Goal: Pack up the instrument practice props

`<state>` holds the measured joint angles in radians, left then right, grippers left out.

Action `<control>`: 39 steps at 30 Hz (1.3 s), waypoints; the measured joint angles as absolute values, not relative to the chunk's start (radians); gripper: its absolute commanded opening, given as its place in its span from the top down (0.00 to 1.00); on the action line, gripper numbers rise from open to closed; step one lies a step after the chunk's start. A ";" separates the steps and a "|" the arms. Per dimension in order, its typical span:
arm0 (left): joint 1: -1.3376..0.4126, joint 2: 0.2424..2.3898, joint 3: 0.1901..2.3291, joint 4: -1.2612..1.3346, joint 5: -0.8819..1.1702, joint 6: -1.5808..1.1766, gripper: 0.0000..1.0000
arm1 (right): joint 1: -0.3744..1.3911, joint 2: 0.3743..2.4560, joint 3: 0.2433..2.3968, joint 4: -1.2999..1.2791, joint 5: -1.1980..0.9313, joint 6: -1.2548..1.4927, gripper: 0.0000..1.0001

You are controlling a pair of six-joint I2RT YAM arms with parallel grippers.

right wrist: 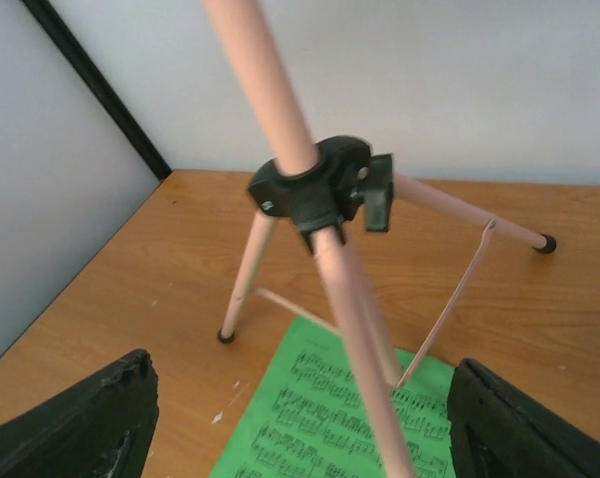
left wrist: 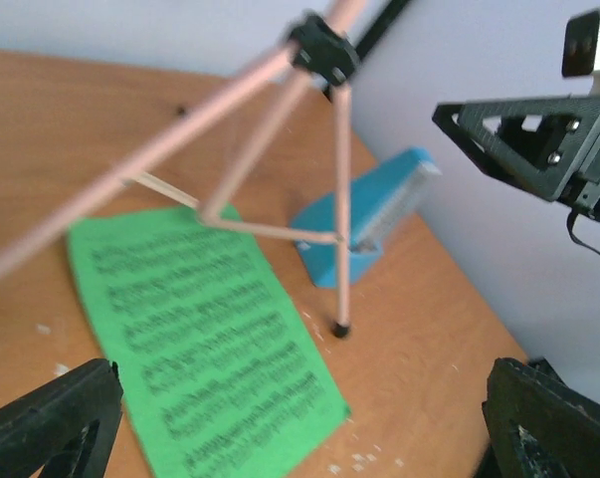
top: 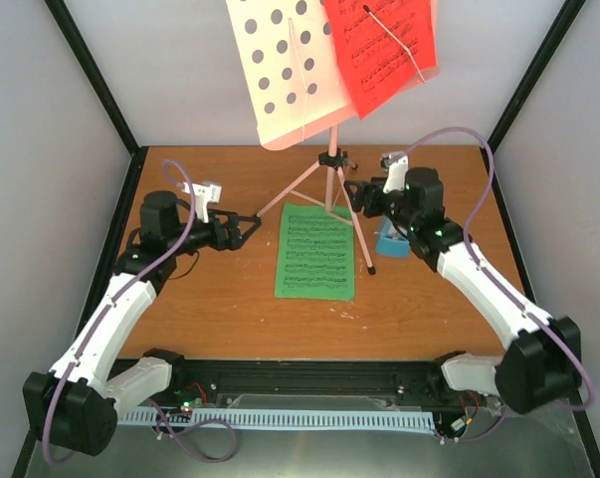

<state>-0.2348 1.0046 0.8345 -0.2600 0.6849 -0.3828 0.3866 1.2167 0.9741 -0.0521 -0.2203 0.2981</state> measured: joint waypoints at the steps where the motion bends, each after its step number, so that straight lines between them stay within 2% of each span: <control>1: -0.212 1.005 0.844 -0.260 0.681 -0.374 0.01 | 0.377 1.251 0.992 -0.043 -0.227 0.290 0.24; 6: -0.131 1.003 0.859 -0.253 0.617 -0.315 0.01 | 0.347 1.400 1.024 -0.003 -0.253 0.255 0.28; 12: -0.129 0.983 0.846 -0.215 0.530 -0.246 0.01 | 0.345 1.504 1.003 -0.001 -0.313 0.180 0.34; 16: -0.129 0.980 0.820 -0.199 0.502 -0.223 0.00 | 0.345 1.537 0.995 -0.001 -0.370 0.135 0.49; 19: -0.129 0.986 0.812 -0.200 0.487 -0.212 0.01 | 0.345 1.547 0.995 -0.004 -0.384 0.107 0.72; 20: -0.129 0.986 0.812 -0.199 0.480 -0.207 0.01 | 0.345 1.547 0.994 -0.003 -0.374 0.099 0.76; 26: -0.129 0.987 0.812 -0.196 0.470 -0.191 0.01 | 0.340 1.547 0.953 0.022 -0.362 0.078 0.83; 30: -0.129 0.990 0.812 -0.196 0.466 -0.187 0.01 | 0.345 1.536 0.924 0.052 -0.354 0.049 0.97; 39: -0.129 0.990 0.810 -0.196 0.457 -0.180 0.01 | 0.428 1.343 0.761 0.042 -0.159 0.109 0.97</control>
<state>-0.1291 0.9901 0.8104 -0.1955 0.4572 -0.1802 0.4282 1.3426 0.7609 0.0418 -0.1593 0.1085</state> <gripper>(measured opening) 0.995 0.120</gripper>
